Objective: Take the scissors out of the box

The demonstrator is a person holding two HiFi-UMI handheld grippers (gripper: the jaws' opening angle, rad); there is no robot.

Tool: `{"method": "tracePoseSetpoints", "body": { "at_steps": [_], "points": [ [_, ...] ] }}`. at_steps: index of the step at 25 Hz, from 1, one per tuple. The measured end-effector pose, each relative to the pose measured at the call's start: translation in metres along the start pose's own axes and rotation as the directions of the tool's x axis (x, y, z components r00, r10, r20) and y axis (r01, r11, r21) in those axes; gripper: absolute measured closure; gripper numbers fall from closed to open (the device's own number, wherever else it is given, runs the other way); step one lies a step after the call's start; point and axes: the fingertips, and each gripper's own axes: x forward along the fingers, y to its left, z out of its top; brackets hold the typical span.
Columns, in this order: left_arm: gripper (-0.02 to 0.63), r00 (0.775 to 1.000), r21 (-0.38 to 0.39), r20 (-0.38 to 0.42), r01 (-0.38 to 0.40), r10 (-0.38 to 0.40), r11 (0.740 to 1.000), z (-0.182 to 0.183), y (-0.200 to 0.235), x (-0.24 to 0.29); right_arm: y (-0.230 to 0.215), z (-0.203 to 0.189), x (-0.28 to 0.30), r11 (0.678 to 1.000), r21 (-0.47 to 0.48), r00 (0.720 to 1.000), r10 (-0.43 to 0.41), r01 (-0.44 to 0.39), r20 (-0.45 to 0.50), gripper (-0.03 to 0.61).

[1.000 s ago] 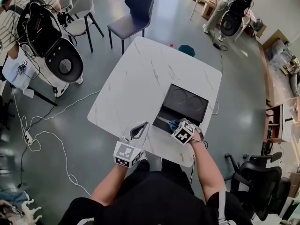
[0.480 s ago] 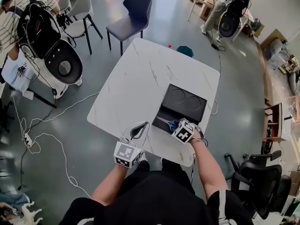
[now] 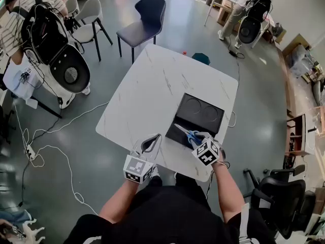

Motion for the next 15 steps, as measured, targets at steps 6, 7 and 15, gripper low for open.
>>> {"method": "tracePoseSetpoints", "body": {
  "at_steps": [6,7,15],
  "points": [
    [0.604,1.0,0.013,0.015,0.005,-0.005,1.0,0.007,-0.001,-0.002,-0.014,0.03,-0.039,0.98,0.077,0.963,-0.196,0.184,0.187,0.488],
    [0.604,1.0,0.016,0.017,0.007,-0.007,1.0,0.008,-0.001,-0.002,-0.017,0.036,-0.045,0.972,0.094,0.948,-0.233,0.217,0.218,0.488],
    [0.604,0.998,-0.01,0.054,0.025,-0.024,1.0,0.026,-0.008,-0.003,-0.026,0.084,-0.121,0.881,0.232,0.747,-0.473,0.413,0.467,0.488]
  ]
}}
